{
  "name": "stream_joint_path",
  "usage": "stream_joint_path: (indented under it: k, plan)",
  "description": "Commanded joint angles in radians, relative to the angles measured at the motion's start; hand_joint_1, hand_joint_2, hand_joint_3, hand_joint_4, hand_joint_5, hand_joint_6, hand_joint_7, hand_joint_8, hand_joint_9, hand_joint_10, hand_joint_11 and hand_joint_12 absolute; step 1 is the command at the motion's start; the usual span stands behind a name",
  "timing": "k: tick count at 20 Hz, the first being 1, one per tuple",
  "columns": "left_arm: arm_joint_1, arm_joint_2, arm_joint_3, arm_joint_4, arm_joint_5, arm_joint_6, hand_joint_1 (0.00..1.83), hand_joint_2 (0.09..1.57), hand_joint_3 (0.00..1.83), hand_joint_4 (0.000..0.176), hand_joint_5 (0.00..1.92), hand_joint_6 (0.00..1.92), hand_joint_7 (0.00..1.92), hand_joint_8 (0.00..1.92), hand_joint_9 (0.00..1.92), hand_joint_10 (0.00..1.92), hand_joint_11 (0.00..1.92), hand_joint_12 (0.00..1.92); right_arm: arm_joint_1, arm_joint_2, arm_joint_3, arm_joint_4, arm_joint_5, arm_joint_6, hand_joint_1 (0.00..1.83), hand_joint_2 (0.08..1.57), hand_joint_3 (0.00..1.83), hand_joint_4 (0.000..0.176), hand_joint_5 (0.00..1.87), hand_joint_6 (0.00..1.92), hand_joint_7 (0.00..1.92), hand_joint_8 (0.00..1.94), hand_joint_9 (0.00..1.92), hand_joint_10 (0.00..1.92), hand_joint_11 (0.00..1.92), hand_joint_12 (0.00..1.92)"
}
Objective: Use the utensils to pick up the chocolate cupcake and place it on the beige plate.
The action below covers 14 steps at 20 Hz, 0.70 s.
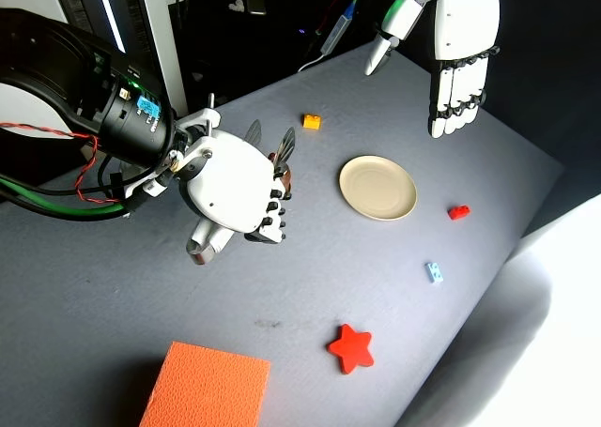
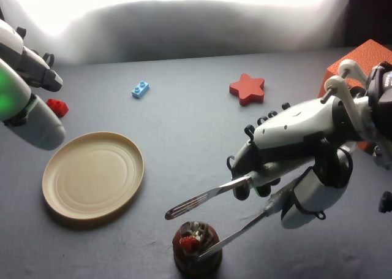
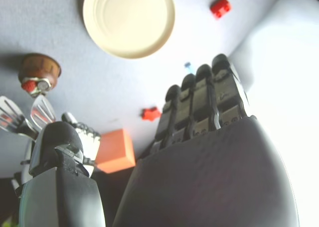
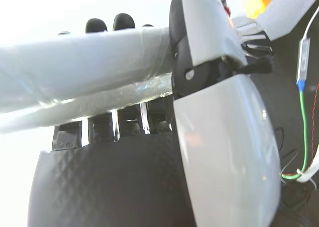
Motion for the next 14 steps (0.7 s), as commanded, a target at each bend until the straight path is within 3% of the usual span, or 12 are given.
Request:
stream_joint_path:
  k: [1, 3, 4, 5, 6, 14]
  plan:
    - [-0.007, 0.008, -0.002, 0.030, -0.038, -0.001, 0.36, 1.02, 0.00, 0.000, 0.00, 0.00, 0.00, 0.00, 0.00, 0.00, 0.00, 0.00, 0.000, 0.000, 0.001, 0.012, 0.083, 0.022, 1.13, 1.13, 0.00, 0.000, 0.55, 0.66, 0.55, 0.86, 0.43, 1.14, 0.23, 1.64]
    - [-0.008, 0.008, -0.003, 0.030, -0.038, -0.004, 0.39, 1.02, 0.00, 0.000, 0.00, 0.00, 0.00, 0.00, 0.00, 0.00, 0.00, 0.00, -0.015, -0.011, 0.017, 0.013, 0.077, 0.056, 1.13, 1.14, 0.00, 0.000, 0.51, 0.66, 0.54, 0.85, 0.43, 1.12, 0.23, 1.61]
    - [-0.007, 0.008, -0.004, 0.030, -0.038, -0.004, 0.44, 1.01, 0.00, 0.000, 0.00, 0.00, 0.00, 0.00, 0.00, 0.00, 0.00, 0.00, -0.026, -0.021, 0.032, 0.013, 0.073, 0.062, 1.28, 1.23, 0.01, 0.000, 0.53, 0.69, 0.72, 1.38, 0.44, 1.12, 0.25, 1.61]
    - [-0.007, 0.008, -0.004, 0.030, -0.037, -0.004, 0.44, 1.01, 0.00, 0.000, 0.00, 0.00, 0.00, 0.00, 0.00, 0.00, 0.00, 0.00, -0.033, -0.027, 0.041, 0.013, 0.073, 0.062, 1.28, 1.23, 0.01, 0.000, 0.53, 0.69, 0.72, 1.38, 0.44, 1.12, 0.25, 1.61]
    - [-0.007, 0.008, -0.004, 0.030, -0.037, -0.004, 0.45, 1.01, 0.00, 0.000, 0.00, 0.00, 0.00, 0.00, 0.00, 0.00, 0.00, 0.00, -0.043, -0.035, 0.051, 0.013, 0.073, 0.062, 1.10, 1.16, 0.00, 0.000, 0.50, 0.66, 0.49, 0.95, 0.41, 1.13, 0.23, 1.60]
    - [-0.007, 0.009, -0.006, 0.030, -0.037, -0.005, 0.41, 1.01, 0.00, 0.000, 0.00, 0.00, 0.00, 0.00, 0.00, 0.00, 0.00, 0.00, -0.047, -0.046, 0.059, -0.009, 0.107, 0.062, 1.08, 1.16, 0.00, 0.000, 0.53, 0.57, 0.53, 0.82, 0.39, 1.14, 0.19, 1.62]
